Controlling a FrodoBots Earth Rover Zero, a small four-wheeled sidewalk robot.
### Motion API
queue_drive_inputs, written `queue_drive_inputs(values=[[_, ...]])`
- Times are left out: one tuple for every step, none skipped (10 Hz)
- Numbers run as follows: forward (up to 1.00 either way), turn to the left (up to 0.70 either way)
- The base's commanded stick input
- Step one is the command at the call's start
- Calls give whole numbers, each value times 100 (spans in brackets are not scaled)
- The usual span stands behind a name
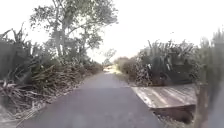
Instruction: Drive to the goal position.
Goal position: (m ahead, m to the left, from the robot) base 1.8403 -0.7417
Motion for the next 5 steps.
queue_drive_inputs(values=[[50, 1], [50, 1], [50, 1], [50, 1], [50, 1]])
